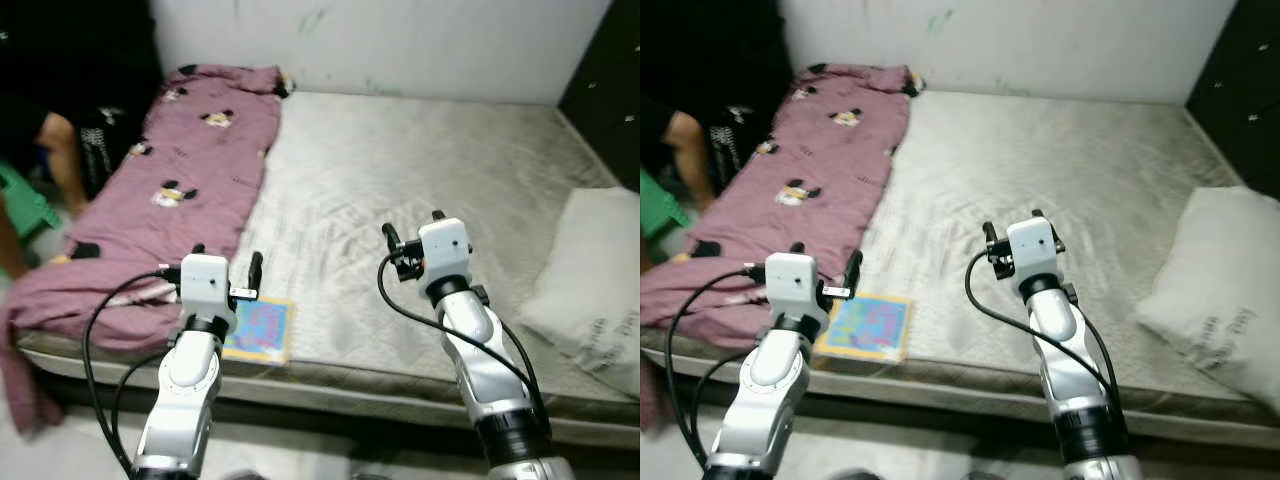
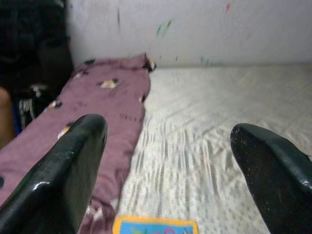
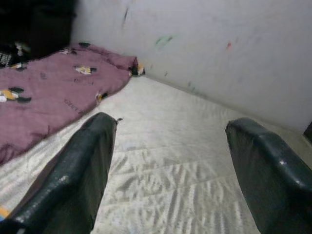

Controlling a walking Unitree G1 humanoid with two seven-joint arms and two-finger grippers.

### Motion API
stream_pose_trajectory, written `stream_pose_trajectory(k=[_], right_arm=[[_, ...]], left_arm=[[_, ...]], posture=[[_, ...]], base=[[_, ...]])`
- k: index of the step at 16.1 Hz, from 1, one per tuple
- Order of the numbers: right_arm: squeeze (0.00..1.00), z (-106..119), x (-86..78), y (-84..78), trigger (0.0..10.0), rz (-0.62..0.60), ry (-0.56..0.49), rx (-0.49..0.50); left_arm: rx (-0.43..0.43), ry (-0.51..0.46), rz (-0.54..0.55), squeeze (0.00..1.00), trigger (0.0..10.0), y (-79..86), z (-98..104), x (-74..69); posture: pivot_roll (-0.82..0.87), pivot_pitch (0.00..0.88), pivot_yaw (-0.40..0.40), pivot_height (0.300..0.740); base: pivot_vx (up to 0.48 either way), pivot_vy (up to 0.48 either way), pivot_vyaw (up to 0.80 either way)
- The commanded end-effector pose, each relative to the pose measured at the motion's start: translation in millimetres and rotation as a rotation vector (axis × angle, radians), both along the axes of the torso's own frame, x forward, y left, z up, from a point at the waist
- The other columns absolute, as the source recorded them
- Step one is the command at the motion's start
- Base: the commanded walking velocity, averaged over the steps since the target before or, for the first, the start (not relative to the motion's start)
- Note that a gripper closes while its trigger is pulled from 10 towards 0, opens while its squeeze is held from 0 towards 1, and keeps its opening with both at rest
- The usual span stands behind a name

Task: Clean up the room

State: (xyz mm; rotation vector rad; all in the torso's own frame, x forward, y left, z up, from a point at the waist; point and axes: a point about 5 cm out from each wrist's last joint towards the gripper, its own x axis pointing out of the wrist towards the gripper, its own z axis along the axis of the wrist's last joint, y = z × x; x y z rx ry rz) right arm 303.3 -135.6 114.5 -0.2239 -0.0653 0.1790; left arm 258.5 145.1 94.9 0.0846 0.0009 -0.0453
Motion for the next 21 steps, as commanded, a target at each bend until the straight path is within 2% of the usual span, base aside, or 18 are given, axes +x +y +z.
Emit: stream_pose_trajectory(k=[1, 7, 17, 21], right_arm=[[0.00, 4.6, 1.5, 4.7, 10.0, 0.020, -0.017, -0.001], [0.00, 4.2, 1.4, 3.9, 10.0, 0.020, -0.016, -0.003], [0.00, 2.1, 0.7, 4.9, 10.0, 0.027, -0.013, -0.007], [0.00, 1.6, 1.1, 4.8, 10.0, 0.027, -0.014, -0.008]], left_arm=[[0.001, -0.004, 0.001, 0.00, 10.0, 1.5, 1.4, 1.6], [-0.003, -0.001, 0.002, 0.00, 10.0, 0.8, 0.9, 1.7], [-0.032, -0.024, -0.020, 0.00, 10.0, -0.8, 2.7, -0.2], [-0.029, -0.026, -0.039, 0.00, 10.0, -3.2, 2.2, -1.2]], posture=[[-0.08, 0.000, 0.006, 0.740], [-0.08, 0.000, 0.003, 0.740], [-0.08, 0.000, 0.002, 0.740], [-0.07, 0.000, 0.003, 0.740]], base=[[0.000, -0.431, 0.00], [0.000, -0.430, 0.00], [0.000, 0.000, 0.00], [0.382, 0.000, 0.00]])
